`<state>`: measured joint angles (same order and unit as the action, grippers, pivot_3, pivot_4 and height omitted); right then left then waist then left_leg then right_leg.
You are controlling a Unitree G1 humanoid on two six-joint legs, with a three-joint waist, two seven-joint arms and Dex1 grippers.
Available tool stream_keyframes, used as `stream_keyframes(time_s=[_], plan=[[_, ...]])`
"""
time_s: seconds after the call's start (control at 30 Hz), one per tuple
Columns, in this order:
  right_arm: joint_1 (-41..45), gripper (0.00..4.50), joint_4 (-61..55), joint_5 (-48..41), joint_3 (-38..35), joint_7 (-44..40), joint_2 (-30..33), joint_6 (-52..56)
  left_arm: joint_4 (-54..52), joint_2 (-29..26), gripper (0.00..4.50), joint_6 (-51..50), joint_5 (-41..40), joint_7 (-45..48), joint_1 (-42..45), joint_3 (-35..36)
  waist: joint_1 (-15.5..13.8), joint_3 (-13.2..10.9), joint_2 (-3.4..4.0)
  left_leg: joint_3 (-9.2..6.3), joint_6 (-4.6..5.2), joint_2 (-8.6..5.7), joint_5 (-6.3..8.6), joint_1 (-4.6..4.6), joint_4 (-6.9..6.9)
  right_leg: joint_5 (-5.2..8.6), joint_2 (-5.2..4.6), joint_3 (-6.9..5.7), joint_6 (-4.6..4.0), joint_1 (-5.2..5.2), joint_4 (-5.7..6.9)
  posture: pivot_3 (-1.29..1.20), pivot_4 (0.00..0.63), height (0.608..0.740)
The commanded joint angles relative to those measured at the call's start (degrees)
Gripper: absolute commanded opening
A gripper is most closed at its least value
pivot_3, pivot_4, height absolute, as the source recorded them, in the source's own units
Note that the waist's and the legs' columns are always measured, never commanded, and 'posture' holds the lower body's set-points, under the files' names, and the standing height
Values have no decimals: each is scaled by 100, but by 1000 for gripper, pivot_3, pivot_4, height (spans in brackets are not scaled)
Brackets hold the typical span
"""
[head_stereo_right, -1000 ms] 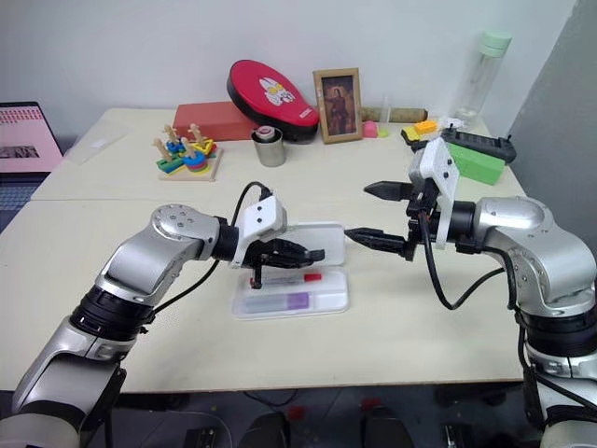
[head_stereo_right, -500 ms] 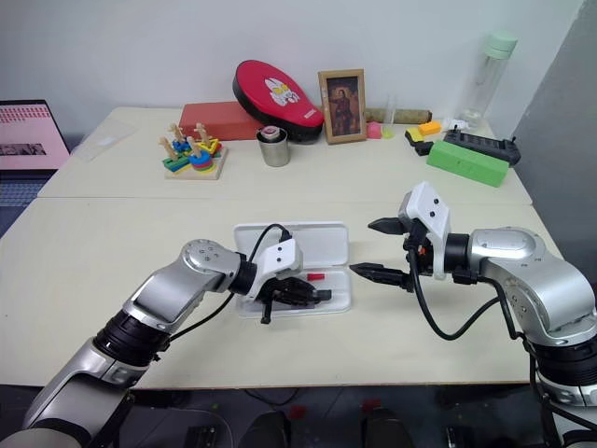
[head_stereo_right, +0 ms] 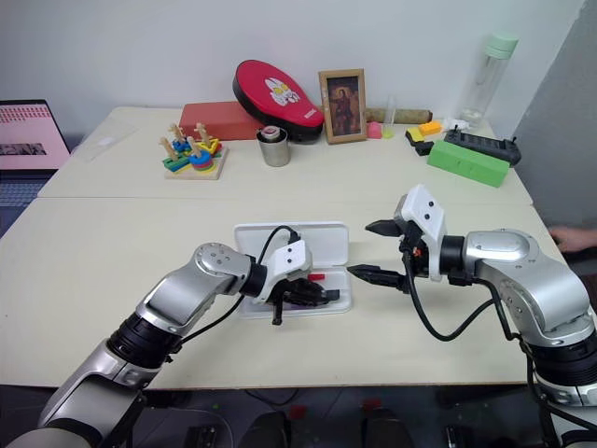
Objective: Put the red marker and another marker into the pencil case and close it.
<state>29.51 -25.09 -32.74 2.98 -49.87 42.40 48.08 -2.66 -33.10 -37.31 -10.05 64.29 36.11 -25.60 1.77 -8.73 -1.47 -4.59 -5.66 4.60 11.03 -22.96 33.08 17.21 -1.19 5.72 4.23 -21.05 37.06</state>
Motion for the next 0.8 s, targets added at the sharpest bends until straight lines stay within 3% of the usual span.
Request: stream_keyframes(time_s=[0.03, 0.07, 0.13, 0.17, 0.63, 0.7, 0.8], plan=[[18, 4500, -182, -37, -81, 33, 13, -75, -143, 85, 405, -14, -2, 0, 129, 37, -1, 0, 0, 0, 0, 0, 0, 0, 0, 0, 0, 0, 0, 0, 0, 0, 150, 740], [15, 4500, -181, -36, -80, 37, 15, -75, -151, 99, 405, -23, -19, 7, 136, 50, 0, 0, 0, 0, 0, 0, 0, 0, 0, 0, 0, 0, 0, 0, 0, 0, 150, 740], [16, 4500, -180, -44, -84, 44, 13, -70, -168, 124, 1097, -61, -53, 21, 151, 76, -1, 0, 0, 0, 0, 0, 0, 0, 0, 0, 0, 0, 0, 0, 0, 0, 150, 740], [16, 4500, -184, -53, -92, 47, 12, -65, -175, 132, 1120, -74, -60, 22, 154, 82, -1, 0, 0, 0, 0, 0, 0, 0, 0, 0, 0, 0, 0, 0, 0, 0, 150, 740], [65, 4500, -132, -55, -112, 36, 13, -93, -265, 267, 4203, -231, -275, -93, 208, 395, 0, 0, 0, 0, 0, 0, 0, 0, 1, 0, 0, -1, 0, 1, 0, 0, 150, 740], [109, 4500, -107, -80, -134, 1, 26, -91, -344, 346, 4476, -295, -464, -216, 205, 691, 0, 0, 0, 0, 0, 0, 0, 1, 1, 0, 0, -1, 0, 1, 1, 0, 150, 740], [262, 4500, -14, -126, -154, -110, 53, -97, -429, 512, 4476, -386, -779, -595, 168, 1332, 0, 1, -1, -1, 0, 0, 0, 0, 2, 0, 0, -1, 0, 1, 2, 0, 150, 740]])
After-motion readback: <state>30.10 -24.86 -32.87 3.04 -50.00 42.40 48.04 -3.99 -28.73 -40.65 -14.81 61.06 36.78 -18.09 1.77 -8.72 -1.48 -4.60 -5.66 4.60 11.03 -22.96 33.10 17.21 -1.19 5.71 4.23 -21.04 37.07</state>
